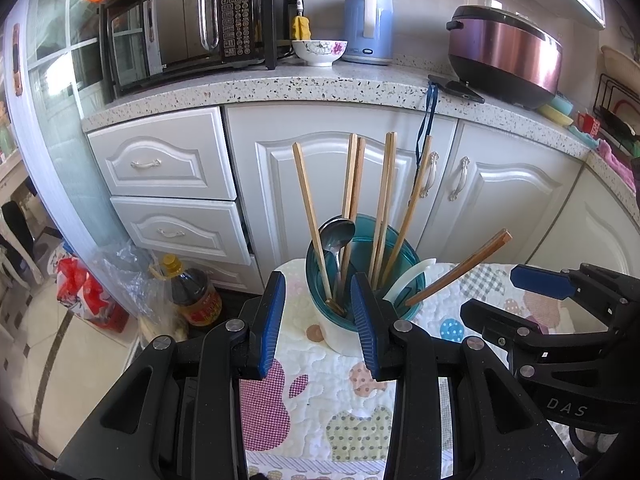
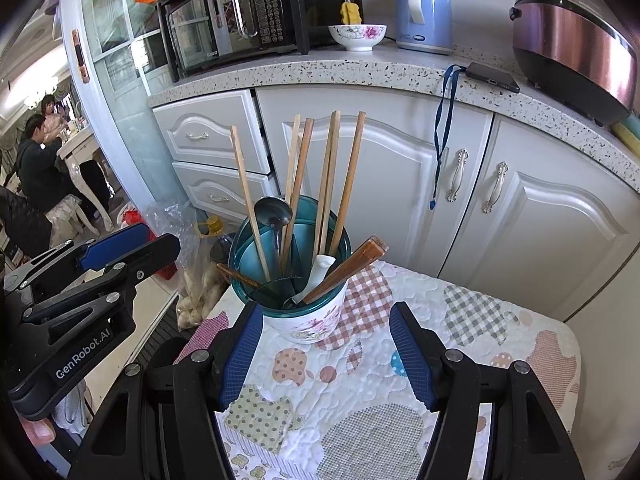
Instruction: Organize utensils
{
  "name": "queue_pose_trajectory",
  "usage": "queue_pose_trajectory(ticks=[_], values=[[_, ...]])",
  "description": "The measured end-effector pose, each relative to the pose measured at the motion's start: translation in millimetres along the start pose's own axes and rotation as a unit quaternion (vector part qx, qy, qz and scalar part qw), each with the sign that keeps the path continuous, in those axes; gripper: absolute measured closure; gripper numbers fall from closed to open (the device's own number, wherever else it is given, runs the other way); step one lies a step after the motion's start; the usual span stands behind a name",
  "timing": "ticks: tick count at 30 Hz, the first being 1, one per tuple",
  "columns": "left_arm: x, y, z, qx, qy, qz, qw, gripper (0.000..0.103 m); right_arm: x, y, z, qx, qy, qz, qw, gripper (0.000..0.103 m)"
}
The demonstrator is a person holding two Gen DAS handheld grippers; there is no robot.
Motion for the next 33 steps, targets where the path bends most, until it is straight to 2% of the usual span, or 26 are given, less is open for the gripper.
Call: queue_pose_trajectory(ticks=[6, 10, 11, 14, 19, 23, 33], values=[[-0.1, -1.2, 2.2, -0.002, 0.003, 0.003, 1.0000, 0.070, -3.2, 14.1, -6.3, 0.003, 0.014, 0.014, 1.000, 0.039], [-4.4, -6.7, 8.0, -0.006, -0.007, -0.011, 0.9999, 0.070, -20.6, 53.3, -1.5, -0.021, 0.008, 0.045, 0.999, 0.038], [-5.5, -8.1, 10.1, -0.005, -0.011, -0.013, 0.9998, 0.070, -28.8, 67.8, 4.3, -0.033, -0.002, 0.058, 0.998, 0.034], [-10.6, -12.1, 18.2, -0.005, -0.024, -0.020, 0.9995, 0.070, -58.6, 109.0, 25.8, -0.068, -0.047, 0.089, 0.993, 0.034], [-15.8, -14.5, 28.4, -0.004, -0.037, -0.028, 0.9989, 0.070, -85.8, 146.8, 38.1, -0.093, -0.088, 0.119, 0.985, 0.034], [-16.6, -12.7, 31.6, -0.007, -0.041, -0.027, 0.9988, 0.070, -83.5, 154.3, 34.3, -0.095, -0.082, 0.128, 0.984, 0.034], [-15.7, -11.2, 29.8, -0.005, -0.038, -0.023, 0.9990, 0.070, -72.3, 130.2, 29.5, -0.078, -0.073, 0.098, 0.990, 0.034]])
Point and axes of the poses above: each gripper's, at about its wrist camera, not at the fingertips, and z roughly the way its jaws point, y to its right, x to its top, the point moved 7 cm from there along z, roughly the way its jaws point, and after that the axes turned 14 degrees about -x, right-handed, at the moved point
